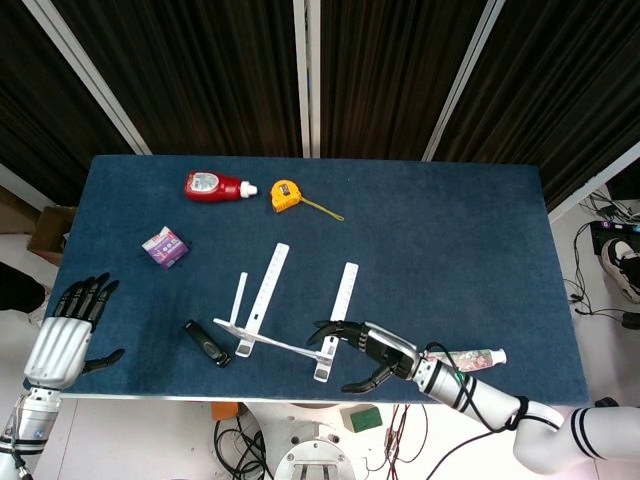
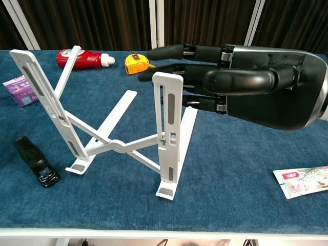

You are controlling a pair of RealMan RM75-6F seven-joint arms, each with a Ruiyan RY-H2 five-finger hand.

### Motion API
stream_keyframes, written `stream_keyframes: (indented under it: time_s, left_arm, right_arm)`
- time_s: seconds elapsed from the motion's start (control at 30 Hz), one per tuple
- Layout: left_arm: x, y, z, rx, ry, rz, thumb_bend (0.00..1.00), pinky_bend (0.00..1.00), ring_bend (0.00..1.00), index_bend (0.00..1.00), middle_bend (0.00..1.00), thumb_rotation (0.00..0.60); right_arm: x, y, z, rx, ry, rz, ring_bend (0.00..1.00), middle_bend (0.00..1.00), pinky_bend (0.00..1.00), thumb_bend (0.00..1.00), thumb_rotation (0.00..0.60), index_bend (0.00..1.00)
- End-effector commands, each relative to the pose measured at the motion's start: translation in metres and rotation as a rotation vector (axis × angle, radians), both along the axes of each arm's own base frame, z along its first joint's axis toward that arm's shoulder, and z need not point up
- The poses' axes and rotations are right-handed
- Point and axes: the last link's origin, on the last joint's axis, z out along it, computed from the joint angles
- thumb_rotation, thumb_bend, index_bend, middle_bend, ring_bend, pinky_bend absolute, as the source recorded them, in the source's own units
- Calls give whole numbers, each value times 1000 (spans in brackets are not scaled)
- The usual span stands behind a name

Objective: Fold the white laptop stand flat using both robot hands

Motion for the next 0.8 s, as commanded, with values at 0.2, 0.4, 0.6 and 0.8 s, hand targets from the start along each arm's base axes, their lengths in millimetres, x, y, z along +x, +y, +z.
stream_keyframes:
  time_s: [0.2, 0.4, 0.6, 0.8]
  left_arm:
    - [1, 0, -1, -4, 4, 5, 89, 90, 0, 58, 10, 600]
    - [0, 0, -1, -8, 6, 10, 88, 90, 0, 58, 10, 600]
    - [1, 1, -3, -14, 7, 8, 88, 90, 0, 58, 10, 600]
    - [2, 2, -3, -17, 11, 5, 88, 90, 0, 58, 10, 600]
  right_arm:
    - [-13, 6, -29, 113, -24, -128, 11, 252, 0, 68, 600, 293]
    - [-18, 11, -43, 235, -89, -218, 11, 252, 0, 99, 600, 293]
    - [-24, 14, -55, 350, -139, -296, 11, 252, 0, 149, 600, 292]
    - [-28, 19, -63, 411, -164, -334, 11, 253, 9, 169, 600, 290]
